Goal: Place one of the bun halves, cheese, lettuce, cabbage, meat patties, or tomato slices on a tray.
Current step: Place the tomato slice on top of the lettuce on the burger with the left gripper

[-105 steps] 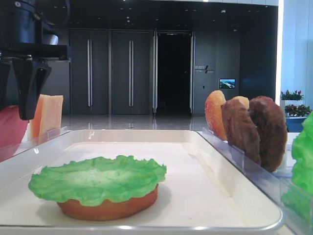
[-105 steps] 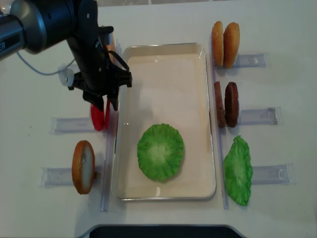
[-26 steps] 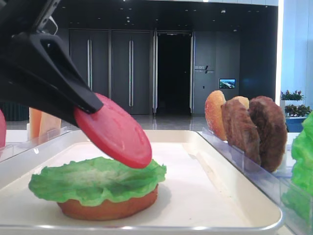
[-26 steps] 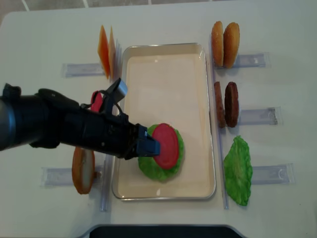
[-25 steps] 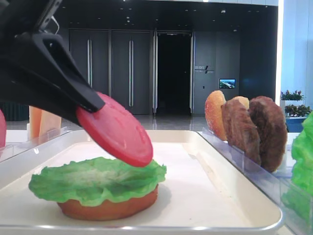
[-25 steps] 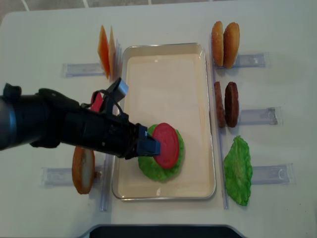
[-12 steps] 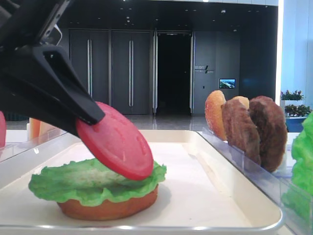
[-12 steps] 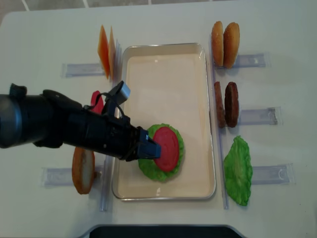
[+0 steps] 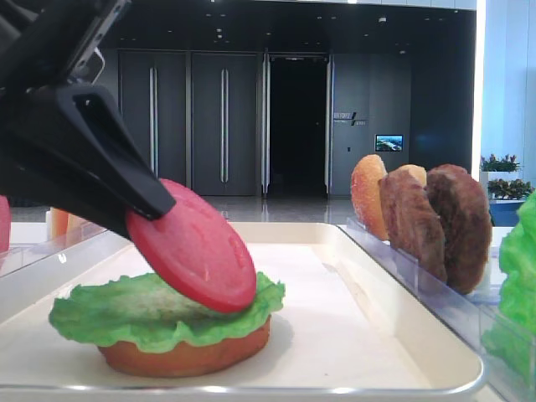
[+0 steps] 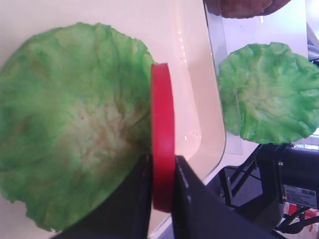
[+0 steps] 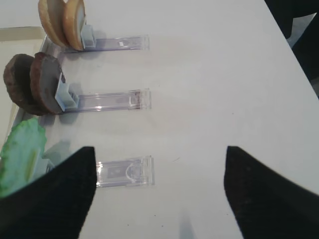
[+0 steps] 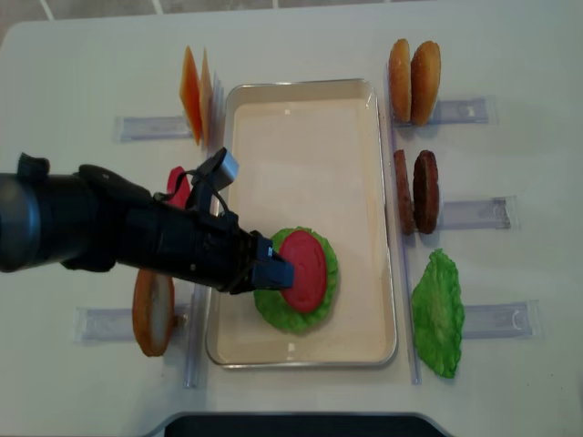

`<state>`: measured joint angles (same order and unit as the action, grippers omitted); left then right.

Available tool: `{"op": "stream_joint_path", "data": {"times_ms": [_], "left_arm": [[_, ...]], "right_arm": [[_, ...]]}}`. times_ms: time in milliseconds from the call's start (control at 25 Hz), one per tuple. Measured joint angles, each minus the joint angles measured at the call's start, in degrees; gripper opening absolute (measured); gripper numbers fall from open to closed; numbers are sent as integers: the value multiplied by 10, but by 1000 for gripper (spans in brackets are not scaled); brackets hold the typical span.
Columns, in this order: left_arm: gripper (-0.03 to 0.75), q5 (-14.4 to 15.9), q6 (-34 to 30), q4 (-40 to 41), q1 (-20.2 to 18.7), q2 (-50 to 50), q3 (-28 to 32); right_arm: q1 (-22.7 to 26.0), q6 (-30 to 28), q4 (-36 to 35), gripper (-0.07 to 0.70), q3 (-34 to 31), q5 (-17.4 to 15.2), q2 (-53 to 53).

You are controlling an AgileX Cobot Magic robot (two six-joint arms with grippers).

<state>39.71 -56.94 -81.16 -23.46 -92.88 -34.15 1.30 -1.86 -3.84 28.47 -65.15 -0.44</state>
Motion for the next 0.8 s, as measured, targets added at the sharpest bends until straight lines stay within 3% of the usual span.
{"op": "stream_joint_path", "data": {"times_ms": [120,240,320,400,560,800], "left_arm": [[188,0,0,2,0,0,0],[358,5,2,17,0,0,-2],[477,11,31,50,0,0,-11],[541,13,75,98,1,0,-30],[577,20,206,229,2,0,-83],[581,75,364,382,2,0,-175]], "right_arm": [[0,0,0,535,0,0,0],[0,0,0,535,0,0,0],[0,0,0,535,0,0,0],[0,0,0,535,0,0,0],[0,0,0,535,0,0,0],[0,0,0,535,0,0,0]]}}
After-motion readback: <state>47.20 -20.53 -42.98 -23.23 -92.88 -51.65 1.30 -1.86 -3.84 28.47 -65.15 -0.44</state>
